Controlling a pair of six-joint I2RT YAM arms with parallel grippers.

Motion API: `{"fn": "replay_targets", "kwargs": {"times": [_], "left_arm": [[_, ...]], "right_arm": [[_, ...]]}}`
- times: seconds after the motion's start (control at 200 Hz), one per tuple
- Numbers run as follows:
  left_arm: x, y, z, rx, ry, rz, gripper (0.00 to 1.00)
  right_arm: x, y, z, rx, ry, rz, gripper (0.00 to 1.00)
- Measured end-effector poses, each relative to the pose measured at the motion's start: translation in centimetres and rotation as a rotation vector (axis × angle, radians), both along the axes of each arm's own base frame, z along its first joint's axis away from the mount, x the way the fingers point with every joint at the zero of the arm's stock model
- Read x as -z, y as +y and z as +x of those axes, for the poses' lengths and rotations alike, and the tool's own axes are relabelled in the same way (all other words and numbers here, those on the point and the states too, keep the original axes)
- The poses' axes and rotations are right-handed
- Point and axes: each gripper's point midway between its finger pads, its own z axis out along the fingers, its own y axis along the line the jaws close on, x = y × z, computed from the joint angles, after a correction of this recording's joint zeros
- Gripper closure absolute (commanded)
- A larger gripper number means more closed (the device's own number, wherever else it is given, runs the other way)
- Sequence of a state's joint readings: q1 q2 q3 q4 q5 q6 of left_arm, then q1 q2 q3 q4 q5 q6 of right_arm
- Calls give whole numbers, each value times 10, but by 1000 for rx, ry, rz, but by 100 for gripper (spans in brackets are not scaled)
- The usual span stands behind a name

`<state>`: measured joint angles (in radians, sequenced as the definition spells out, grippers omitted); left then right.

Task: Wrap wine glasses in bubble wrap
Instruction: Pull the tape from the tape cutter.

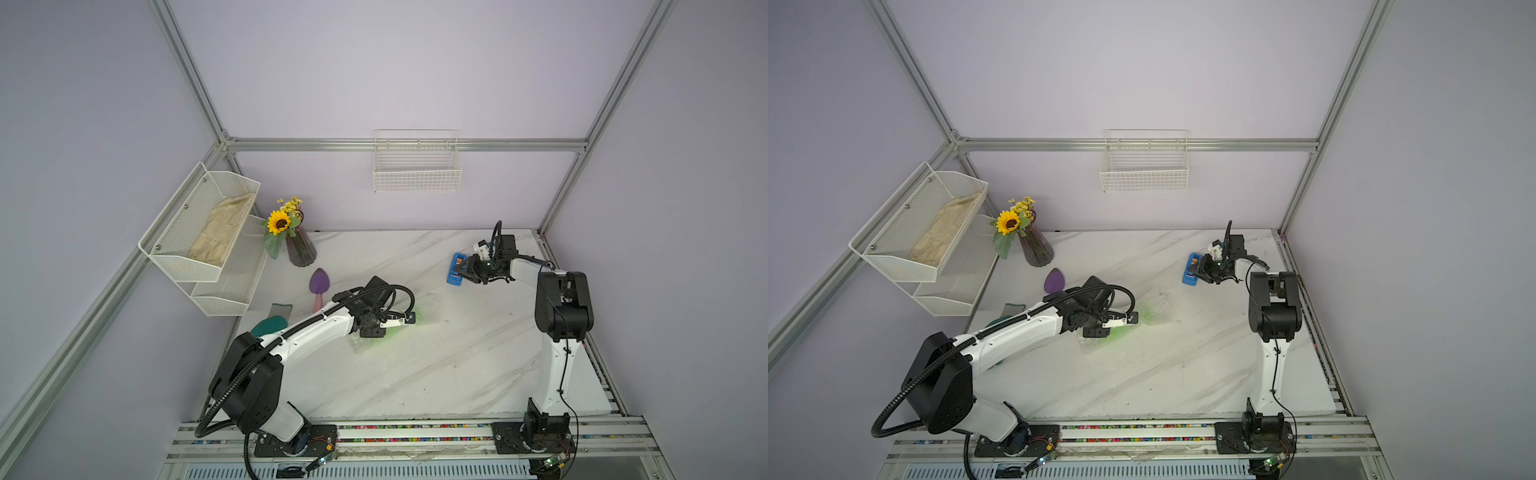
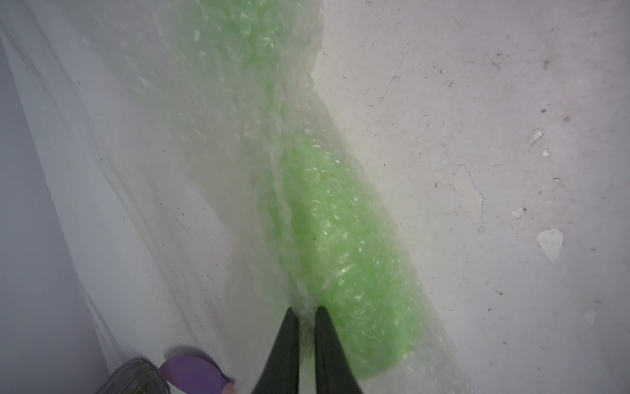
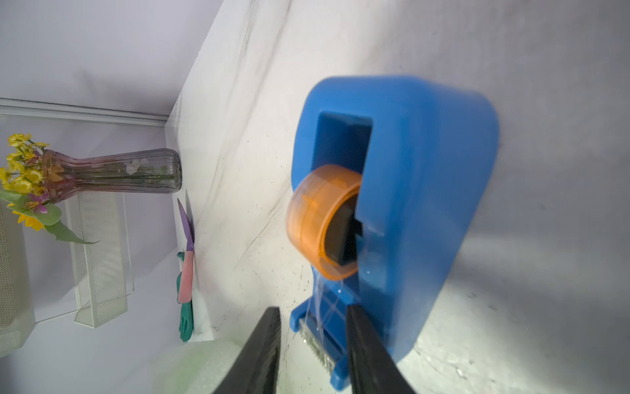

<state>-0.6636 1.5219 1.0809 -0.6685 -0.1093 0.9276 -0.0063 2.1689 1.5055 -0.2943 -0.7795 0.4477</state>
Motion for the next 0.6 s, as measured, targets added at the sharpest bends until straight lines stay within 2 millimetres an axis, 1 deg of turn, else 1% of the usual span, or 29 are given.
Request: {"fn": "replay_targets", "kwargs": {"times": [0.145,0.28,0.365,0.495,0.6], "left_arm": [[0,0,0,0,0,1,88],[0,0,0,0,1,2,88],[0,0,0,0,0,2,88],[0,0,-1,3,-1,6,88],[0,0,-1,3,-1,8,88]], "right_arm": [[0,2,3,-16,-9,16,70],[1,4,3,-26,-12,23,78],[-1,5,3,-31,-12,33,85],[-1,6,3,-28,-5,39,100],[-2,6,3,-23,1,48,100]]}}
